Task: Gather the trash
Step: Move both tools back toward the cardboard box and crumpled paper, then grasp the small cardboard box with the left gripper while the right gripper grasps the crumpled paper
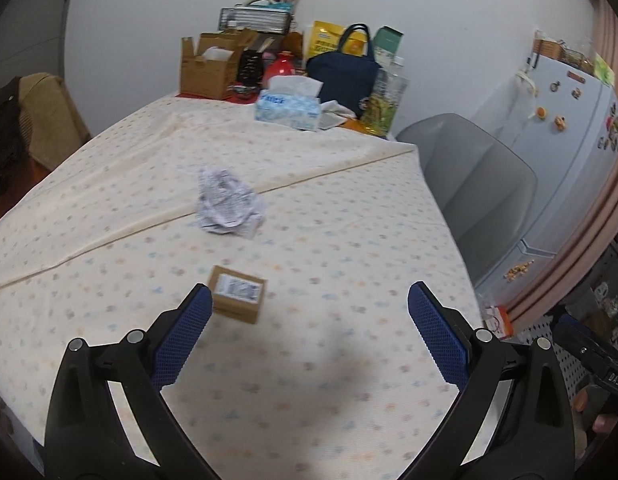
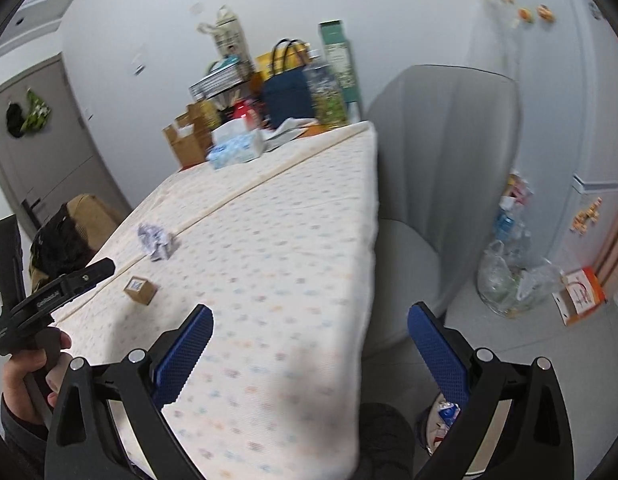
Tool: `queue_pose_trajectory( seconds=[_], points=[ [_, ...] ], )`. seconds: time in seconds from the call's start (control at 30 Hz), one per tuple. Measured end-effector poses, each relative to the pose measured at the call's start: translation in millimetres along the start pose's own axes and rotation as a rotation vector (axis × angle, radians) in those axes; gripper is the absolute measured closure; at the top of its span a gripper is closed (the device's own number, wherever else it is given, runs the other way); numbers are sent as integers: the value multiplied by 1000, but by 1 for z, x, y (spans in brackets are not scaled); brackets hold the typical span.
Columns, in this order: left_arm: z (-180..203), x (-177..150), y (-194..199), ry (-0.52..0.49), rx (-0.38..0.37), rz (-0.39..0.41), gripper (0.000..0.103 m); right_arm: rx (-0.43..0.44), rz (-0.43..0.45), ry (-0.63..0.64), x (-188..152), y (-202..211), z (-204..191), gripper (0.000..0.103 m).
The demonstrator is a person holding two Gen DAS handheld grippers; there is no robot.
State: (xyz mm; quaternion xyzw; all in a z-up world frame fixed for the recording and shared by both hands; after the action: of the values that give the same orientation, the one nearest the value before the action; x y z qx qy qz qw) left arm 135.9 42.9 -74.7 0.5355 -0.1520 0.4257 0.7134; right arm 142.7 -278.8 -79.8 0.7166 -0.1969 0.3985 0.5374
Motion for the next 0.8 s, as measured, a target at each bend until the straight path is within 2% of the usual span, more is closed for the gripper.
queue_pose_trajectory(
  seconds=[0.33,0.5,0.7,0.73,0.8],
  points=[
    [-37,-1,-10,34,57,-23,6,56,-39,62,13,-34,-41,7],
    [-41,-1,-30,38,72,-51,6,71,-59,79,15,-47,-52,7],
    [-44,-1,-62,23,131,-102,6,80,-76,100,22,-62,-63,7],
    [-45,-1,-65,27,137,-104,8,81,-77,105,23,-63,-65,7],
    [-47,-2,-69,34,130,-109,17,83,-83,119,25,-68,-69,7]
  ],
)
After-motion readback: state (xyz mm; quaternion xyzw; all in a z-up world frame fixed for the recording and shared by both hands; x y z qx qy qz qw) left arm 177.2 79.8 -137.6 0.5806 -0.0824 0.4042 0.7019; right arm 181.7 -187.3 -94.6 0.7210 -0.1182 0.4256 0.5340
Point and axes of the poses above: each gripper's, at about its wrist camera, not at the fingertips, and y roughly against the way its jaws point, z to its right, x to its top, the point moved 2 cm from there along -y, roughly the way its jaws point, and after that the axes turned 12 degrees about y, right-handed, at the moved point
